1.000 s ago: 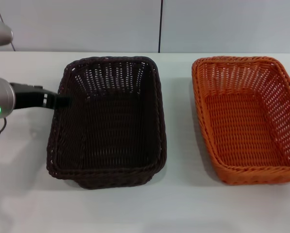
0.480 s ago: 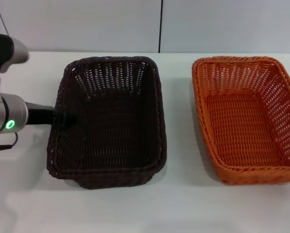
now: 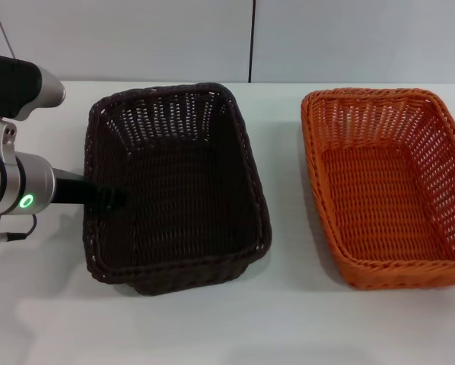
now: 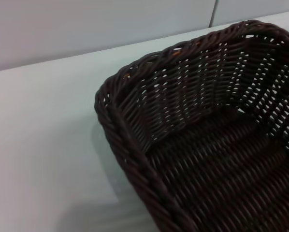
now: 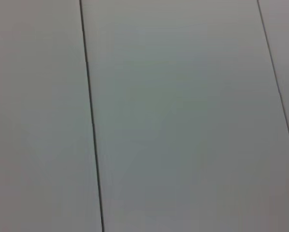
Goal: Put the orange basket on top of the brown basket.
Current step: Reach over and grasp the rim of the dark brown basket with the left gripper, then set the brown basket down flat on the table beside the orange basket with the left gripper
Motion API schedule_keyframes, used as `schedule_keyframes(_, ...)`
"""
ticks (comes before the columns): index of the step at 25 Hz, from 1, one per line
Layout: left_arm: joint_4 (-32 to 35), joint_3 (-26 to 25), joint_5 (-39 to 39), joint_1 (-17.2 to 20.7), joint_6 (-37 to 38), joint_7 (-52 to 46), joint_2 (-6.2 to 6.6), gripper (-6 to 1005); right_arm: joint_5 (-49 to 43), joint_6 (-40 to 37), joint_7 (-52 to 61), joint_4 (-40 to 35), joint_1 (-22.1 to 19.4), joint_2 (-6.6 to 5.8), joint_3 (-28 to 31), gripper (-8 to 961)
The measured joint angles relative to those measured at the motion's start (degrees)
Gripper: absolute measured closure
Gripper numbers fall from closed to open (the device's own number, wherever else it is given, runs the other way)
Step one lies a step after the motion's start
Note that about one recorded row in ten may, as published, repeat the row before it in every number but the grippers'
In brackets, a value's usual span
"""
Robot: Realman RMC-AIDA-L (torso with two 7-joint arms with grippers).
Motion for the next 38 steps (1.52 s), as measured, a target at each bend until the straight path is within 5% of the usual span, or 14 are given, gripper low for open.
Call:
schedule_keyframes(12,-2.82,-0.31,-0.14,1.04,-0.37,5.13,0.1,670,0.0,0.36,0.0,-0.23,-0.78,0.06,-0.34,130)
schedule_keyframes(19,-6.28,-4.02,-1.32,0.79,-4.2,22.02,0.23,694,0.0,0.43,0.0,-0.35,-0.77,0.08,-0.34,130)
schedule_keyframes(27,-4.79,-23.12,-18.32,-6.2,-22.2,48.56,0.28,701,0.0,1.89,0.0,-0.5,-1.14,0.09,-0.39,130)
schedule_keyframes(32,-2.9,-25.57,-19.24,-10.96,-28.27,54.55,0.64,706,0.0,2.54,0.0,-0.58,-1.37,0.17,-0.45,130)
schedule_keyframes(38,2.85,-26.08,-18.83,-16.64,-31.31,60.45,2.53,780,0.0,2.6,0.0,-0.65,-1.39,0.26,-0.93,131)
